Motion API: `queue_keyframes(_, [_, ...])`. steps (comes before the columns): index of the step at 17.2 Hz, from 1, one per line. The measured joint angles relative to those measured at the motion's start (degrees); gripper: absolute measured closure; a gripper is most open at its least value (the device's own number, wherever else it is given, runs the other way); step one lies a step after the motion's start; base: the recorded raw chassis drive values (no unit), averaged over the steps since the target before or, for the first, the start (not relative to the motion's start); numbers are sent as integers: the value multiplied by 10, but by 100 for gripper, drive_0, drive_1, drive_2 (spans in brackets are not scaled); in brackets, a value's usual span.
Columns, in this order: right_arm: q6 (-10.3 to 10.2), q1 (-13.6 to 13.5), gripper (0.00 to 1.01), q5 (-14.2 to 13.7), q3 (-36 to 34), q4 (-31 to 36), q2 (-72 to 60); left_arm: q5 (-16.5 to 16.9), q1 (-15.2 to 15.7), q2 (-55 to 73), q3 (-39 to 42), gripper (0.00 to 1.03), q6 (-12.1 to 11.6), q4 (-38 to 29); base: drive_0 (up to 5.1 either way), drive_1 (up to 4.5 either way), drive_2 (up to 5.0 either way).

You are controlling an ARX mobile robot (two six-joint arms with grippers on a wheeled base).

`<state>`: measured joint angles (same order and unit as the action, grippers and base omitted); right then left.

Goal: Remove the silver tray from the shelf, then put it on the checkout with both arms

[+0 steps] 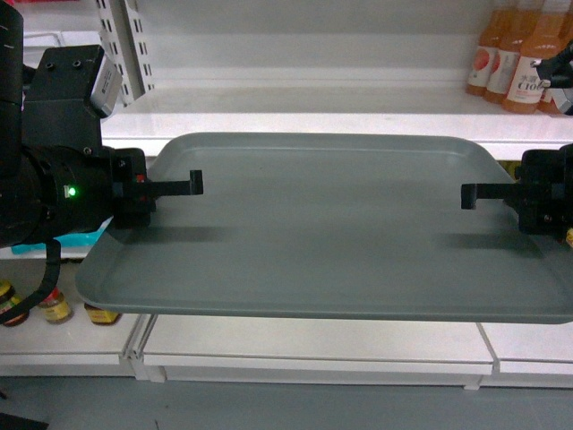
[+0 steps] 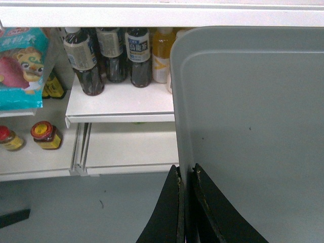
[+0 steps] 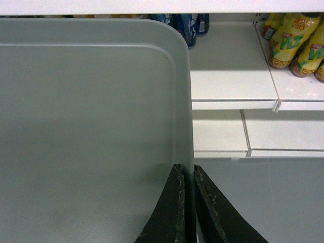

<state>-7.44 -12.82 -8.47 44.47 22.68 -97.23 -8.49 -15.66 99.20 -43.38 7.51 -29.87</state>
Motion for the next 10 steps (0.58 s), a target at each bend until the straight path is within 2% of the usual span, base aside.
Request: queue_keyframes(10, [0,0,98,0,0,0,0,0,0,-1,0,99,0,0,12,-407,430])
